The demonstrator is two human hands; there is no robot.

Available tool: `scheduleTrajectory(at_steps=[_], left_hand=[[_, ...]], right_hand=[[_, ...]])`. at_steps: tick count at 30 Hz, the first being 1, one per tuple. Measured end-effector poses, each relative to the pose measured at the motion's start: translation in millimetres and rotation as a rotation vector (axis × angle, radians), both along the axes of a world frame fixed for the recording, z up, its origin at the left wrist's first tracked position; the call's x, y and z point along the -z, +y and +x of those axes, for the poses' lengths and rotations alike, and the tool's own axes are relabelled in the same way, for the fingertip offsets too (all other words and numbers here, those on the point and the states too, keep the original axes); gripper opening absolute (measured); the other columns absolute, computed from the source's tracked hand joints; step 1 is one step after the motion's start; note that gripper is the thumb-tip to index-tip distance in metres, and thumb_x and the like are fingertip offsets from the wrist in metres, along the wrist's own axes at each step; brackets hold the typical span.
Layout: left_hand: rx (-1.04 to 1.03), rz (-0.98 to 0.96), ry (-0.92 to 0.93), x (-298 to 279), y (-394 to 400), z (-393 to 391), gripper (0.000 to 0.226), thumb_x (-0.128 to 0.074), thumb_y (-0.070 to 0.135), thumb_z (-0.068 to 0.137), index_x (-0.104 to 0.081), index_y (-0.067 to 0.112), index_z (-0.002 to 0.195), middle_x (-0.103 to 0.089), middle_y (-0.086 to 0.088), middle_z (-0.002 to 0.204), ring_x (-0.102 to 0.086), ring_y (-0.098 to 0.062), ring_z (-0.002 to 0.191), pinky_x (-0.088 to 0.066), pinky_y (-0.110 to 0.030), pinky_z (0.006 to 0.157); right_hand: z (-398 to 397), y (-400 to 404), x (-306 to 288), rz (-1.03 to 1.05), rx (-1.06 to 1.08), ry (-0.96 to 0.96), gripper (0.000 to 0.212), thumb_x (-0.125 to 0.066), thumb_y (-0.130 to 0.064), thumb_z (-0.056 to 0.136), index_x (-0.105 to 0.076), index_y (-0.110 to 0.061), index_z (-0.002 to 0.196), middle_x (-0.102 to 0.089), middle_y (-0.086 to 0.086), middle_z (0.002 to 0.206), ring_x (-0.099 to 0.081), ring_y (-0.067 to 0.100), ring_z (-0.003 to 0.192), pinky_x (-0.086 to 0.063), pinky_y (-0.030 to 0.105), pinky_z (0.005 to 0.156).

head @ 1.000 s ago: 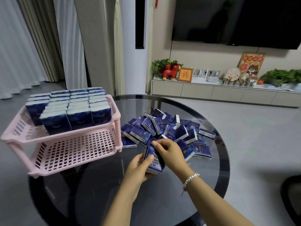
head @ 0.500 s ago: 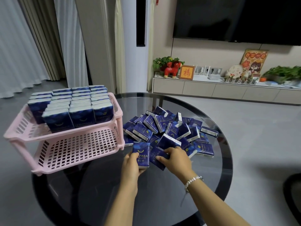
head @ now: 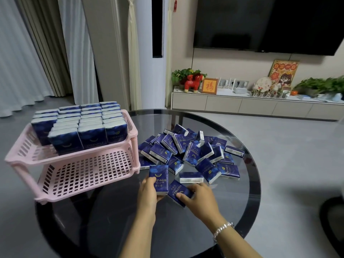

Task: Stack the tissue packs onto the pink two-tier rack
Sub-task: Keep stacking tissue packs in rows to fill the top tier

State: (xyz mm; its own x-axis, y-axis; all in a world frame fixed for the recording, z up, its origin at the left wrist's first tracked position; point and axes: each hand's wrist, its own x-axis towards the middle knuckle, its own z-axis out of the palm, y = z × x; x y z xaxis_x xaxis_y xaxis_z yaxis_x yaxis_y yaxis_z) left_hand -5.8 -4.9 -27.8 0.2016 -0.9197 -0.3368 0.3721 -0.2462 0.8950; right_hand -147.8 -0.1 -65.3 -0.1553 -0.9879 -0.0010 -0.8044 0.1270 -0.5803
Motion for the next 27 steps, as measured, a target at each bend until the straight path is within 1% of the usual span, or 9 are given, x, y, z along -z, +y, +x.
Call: scheduleTrajectory(at_steps=[4, 7, 11, 13, 16, 19, 22, 24, 27], left_hand=[[-0.022, 0.034, 0.024, -0.4, 1.2, 2.6, 0.021, -0.041, 0.008, 0.095, -0.056, 0.018, 0.085, -0.060, -0.012, 0.088, -0.058, -0.024, 0.074, -0.051, -0.037, 0.070], [-0.010, 0.034, 0.019, 0.6, 3.0, 4.5, 0.020, -0.041, 0.009, 0.095, -0.057, 0.017, 0.086, -0.060, -0.012, 0.088, -0.058, -0.023, 0.075, -0.051, -0.037, 0.072], [0.034, -0.019, -0.024, 1.8, 5.7, 2.7, 0.021, -0.041, 0.009, 0.096, -0.061, 0.017, 0.101, -0.064, -0.008, 0.089, -0.060, -0.020, 0.075, -0.050, -0.033, 0.069], [0.055, -0.032, -0.062, 2.8, 5.1, 1.7, 0.026, -0.041, 0.008, 0.096, -0.060, 0.022, 0.105, -0.065, -0.006, 0.093, -0.061, -0.018, 0.074, -0.049, -0.031, 0.065], [0.076, -0.038, -0.103, 0.9, 5.1, 0.1, 0.030, -0.040, 0.006, 0.095, -0.061, 0.027, 0.095, -0.066, 0.000, 0.084, -0.059, -0.014, 0.069, -0.046, -0.028, 0.063], [0.117, -0.029, -0.100, 0.4, 5.7, -0.9, 0.032, -0.040, 0.006, 0.095, -0.062, 0.027, 0.085, -0.065, 0.004, 0.074, -0.057, -0.014, 0.067, -0.045, -0.028, 0.063], [0.181, -0.018, -0.117, 5.3, 5.2, -3.2, 0.028, -0.040, 0.009, 0.096, -0.064, 0.025, 0.100, -0.067, 0.002, 0.081, -0.059, -0.017, 0.074, -0.047, -0.035, 0.076], [0.231, -0.036, -0.136, 7.0, 5.6, -6.1, 0.030, -0.040, 0.010, 0.097, -0.061, 0.029, 0.106, -0.067, 0.002, 0.089, -0.061, -0.016, 0.080, -0.046, -0.036, 0.084], [0.318, -0.080, -0.137, 6.9, 7.7, -9.8, 0.031, -0.036, 0.012, 0.099, -0.059, 0.032, 0.109, -0.069, 0.001, 0.094, -0.062, -0.015, 0.080, -0.046, -0.034, 0.077]], right_hand=[[4.0, 7.8, -2.9, 0.038, 0.010, -0.096, 0.038, -0.068, -0.049, 0.077, -0.055, -0.023, 0.102, -0.057, -0.002, 0.109, -0.053, 0.020, 0.106, -0.042, 0.026, 0.076], [3.5, 15.3, -7.5, 0.028, 0.027, -0.220, 0.034, -0.071, -0.038, 0.079, -0.056, -0.022, 0.105, -0.058, -0.008, 0.099, -0.059, 0.017, 0.093, -0.048, 0.028, 0.074], [-6.9, 17.2, -20.9, 0.025, 0.063, -0.551, 0.026, -0.072, -0.018, 0.081, -0.061, -0.019, 0.105, -0.057, -0.002, 0.091, -0.054, 0.007, 0.074, -0.046, 0.010, 0.058], [-14.6, 14.3, -26.4, 0.017, 0.082, -0.595, 0.035, -0.073, -0.023, 0.080, -0.057, -0.020, 0.111, -0.057, 0.002, 0.099, -0.057, 0.013, 0.084, -0.048, 0.017, 0.064], [-26.4, 8.9, -33.8, -0.031, 0.101, -0.706, 0.036, -0.076, -0.023, 0.076, -0.051, -0.018, 0.102, -0.066, 0.009, 0.104, -0.065, 0.023, 0.093, -0.053, 0.034, 0.079], [-34.0, 5.9, -48.7, -0.078, 0.020, -0.777, 0.032, -0.071, -0.018, 0.081, -0.056, -0.010, 0.108, -0.072, 0.007, 0.091, -0.069, 0.017, 0.085, -0.055, 0.028, 0.076], [-34.8, 2.7, -61.8, -0.116, -0.062, -0.864, 0.030, -0.064, -0.014, 0.087, -0.063, -0.013, 0.116, -0.071, 0.000, 0.084, -0.067, 0.003, 0.074, -0.050, 0.013, 0.067], [-31.0, 0.8, -65.2, -0.114, -0.088, -0.881, 0.030, -0.061, -0.015, 0.089, -0.062, -0.020, 0.118, -0.070, -0.002, 0.089, -0.065, -0.003, 0.074, -0.049, 0.010, 0.065], [-21.9, -2.2, -65.2, -0.131, -0.140, -0.737, 0.029, -0.058, -0.022, 0.091, -0.062, -0.025, 0.119, -0.067, -0.003, 0.108, -0.065, -0.001, 0.087, -0.053, 0.017, 0.076]])
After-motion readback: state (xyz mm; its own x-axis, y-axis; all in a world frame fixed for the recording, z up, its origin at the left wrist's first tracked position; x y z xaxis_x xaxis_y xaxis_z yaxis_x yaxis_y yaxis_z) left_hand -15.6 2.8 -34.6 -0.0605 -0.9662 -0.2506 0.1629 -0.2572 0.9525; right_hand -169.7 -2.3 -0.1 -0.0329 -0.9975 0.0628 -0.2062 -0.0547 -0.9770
